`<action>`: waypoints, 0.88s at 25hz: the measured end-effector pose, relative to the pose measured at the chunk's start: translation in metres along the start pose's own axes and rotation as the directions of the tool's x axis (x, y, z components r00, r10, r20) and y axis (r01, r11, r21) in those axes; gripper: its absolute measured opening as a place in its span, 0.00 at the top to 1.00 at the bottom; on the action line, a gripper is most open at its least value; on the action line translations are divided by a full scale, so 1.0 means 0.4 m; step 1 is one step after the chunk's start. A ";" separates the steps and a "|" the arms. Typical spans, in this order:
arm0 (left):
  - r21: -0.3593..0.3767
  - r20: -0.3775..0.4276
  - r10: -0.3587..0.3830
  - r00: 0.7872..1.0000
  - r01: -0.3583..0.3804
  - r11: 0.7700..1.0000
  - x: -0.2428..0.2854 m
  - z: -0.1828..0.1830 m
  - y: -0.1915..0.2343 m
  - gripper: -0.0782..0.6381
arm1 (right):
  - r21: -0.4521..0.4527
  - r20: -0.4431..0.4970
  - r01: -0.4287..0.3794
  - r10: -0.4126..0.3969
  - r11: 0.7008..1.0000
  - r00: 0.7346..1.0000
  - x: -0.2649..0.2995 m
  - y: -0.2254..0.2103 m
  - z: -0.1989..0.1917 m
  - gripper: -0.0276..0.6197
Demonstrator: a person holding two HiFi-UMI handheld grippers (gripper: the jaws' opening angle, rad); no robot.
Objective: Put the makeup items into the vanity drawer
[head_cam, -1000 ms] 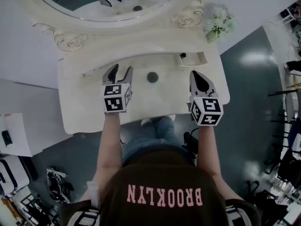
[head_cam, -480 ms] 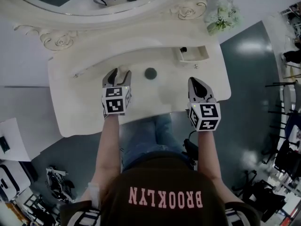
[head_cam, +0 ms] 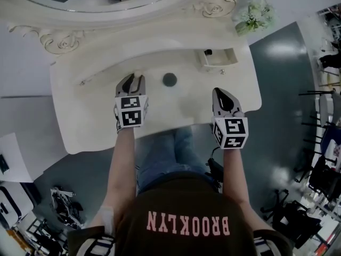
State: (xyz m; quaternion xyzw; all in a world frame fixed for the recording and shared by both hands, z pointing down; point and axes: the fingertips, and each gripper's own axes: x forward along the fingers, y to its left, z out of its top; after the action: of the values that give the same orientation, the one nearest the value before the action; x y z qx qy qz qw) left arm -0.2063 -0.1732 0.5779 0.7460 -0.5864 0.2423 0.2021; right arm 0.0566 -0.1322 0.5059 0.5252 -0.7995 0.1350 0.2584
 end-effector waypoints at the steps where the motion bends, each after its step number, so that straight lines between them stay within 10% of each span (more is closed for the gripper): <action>1: -0.010 0.003 -0.005 1.000 0.005 1.000 -0.004 0.003 -0.002 0.74 | 0.006 0.004 0.002 -0.002 1.000 1.000 -0.002 0.000 0.002 0.97; 22: 0.000 0.149 -0.025 0.989 0.025 1.000 -0.114 0.168 -0.013 0.75 | 0.037 0.189 0.075 -0.081 0.996 0.979 -0.090 -0.030 0.169 0.97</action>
State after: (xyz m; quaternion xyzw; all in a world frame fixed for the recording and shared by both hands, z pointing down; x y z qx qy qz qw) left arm -0.2017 -0.1760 0.4967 0.7692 -0.5906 0.1830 0.1614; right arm 0.0606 -0.1422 0.4293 0.5705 -0.7972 0.0855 0.1781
